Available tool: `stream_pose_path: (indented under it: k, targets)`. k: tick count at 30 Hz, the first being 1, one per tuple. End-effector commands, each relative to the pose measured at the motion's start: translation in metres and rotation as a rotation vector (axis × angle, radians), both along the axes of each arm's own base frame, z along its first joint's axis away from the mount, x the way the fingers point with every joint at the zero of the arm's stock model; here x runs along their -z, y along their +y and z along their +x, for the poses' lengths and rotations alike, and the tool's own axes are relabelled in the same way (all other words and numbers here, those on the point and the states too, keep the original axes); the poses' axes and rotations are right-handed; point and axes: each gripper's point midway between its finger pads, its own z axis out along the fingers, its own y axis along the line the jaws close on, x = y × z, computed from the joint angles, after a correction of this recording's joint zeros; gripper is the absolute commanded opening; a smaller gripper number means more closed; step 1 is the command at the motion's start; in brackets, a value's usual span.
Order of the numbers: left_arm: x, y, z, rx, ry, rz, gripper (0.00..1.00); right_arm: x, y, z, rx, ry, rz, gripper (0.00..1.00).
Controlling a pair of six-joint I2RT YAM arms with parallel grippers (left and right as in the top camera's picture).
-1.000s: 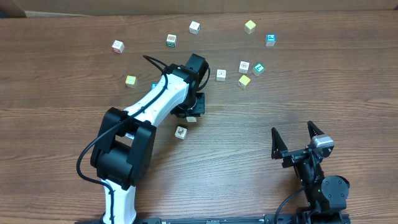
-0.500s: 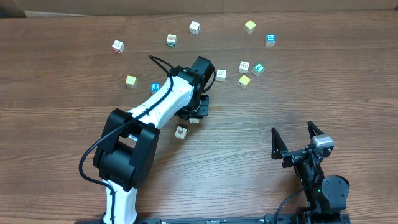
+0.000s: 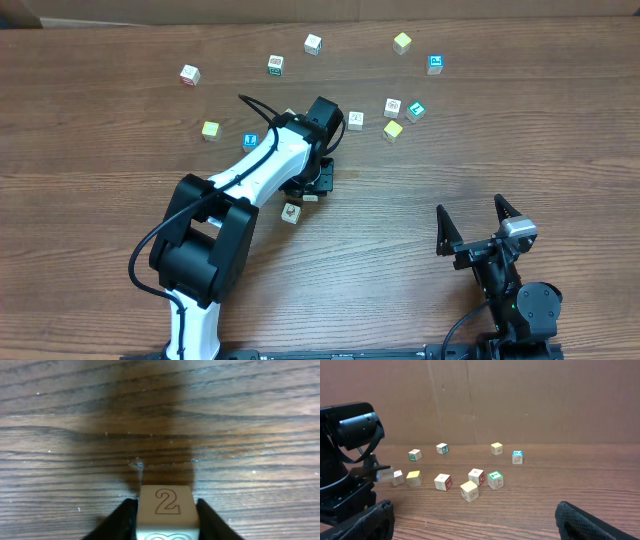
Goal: Form a circle
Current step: 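Lower the 2 block onto the table and open the left gripper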
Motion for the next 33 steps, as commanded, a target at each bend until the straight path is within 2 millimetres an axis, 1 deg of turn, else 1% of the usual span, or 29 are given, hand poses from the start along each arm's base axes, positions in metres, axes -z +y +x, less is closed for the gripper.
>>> stream_pose_path:
  k: [1,4,7,8,9,10,11,12,13,20,25,27,33]
  targets:
    - [-0.003,0.002,0.0,-0.016,-0.017,0.009,0.44,0.002,-0.001,0.0,0.008,-0.001,0.003,1.0]
    - [-0.003,0.002,0.001,-0.016,-0.022,0.009,0.55,0.002,-0.002,0.0,0.008,-0.001,0.003,1.0]
    - [-0.004,0.002,0.004,-0.016,-0.032,0.004,0.58,0.002,-0.002,0.0,0.008,-0.001,0.003,1.0]
    - [-0.005,0.002,0.006,-0.018,-0.037,0.002,0.56,0.002,-0.002,0.0,0.008,-0.001,0.003,1.0]
    - [-0.005,0.002,0.008,-0.021,-0.043,-0.002,0.5,0.002,-0.002,0.0,0.008,-0.001,0.003,1.0]
    - [-0.005,0.002,0.01,-0.022,-0.05,-0.005,0.39,0.002,-0.001,0.0,0.008,-0.002,0.003,1.0]
    - [-0.006,0.001,0.011,-0.024,-0.054,-0.008,0.34,0.002,-0.002,0.0,0.008,-0.001,0.003,1.0]
    - [-0.006,0.001,0.012,-0.024,-0.058,-0.01,0.29,0.002,-0.002,0.0,0.008,-0.001,0.003,1.0]
    - [-0.006,0.001,0.012,-0.024,-0.058,-0.011,0.27,0.002,-0.002,0.0,0.008,-0.001,0.003,1.0]
    - [-0.005,0.003,0.008,-0.022,-0.042,-0.001,0.31,0.002,-0.002,0.0,0.008,-0.002,0.003,1.0]
    - [-0.005,0.005,0.004,-0.022,-0.025,0.009,0.31,0.002,-0.002,0.0,0.008,-0.002,0.003,1.0]
    - [-0.005,0.006,0.003,-0.022,-0.021,0.012,0.33,0.002,-0.002,0.0,0.008,-0.001,0.003,1.0]
    - [-0.005,0.011,0.002,-0.024,-0.023,0.038,0.34,0.002,-0.002,0.0,0.008,-0.001,0.003,1.0]
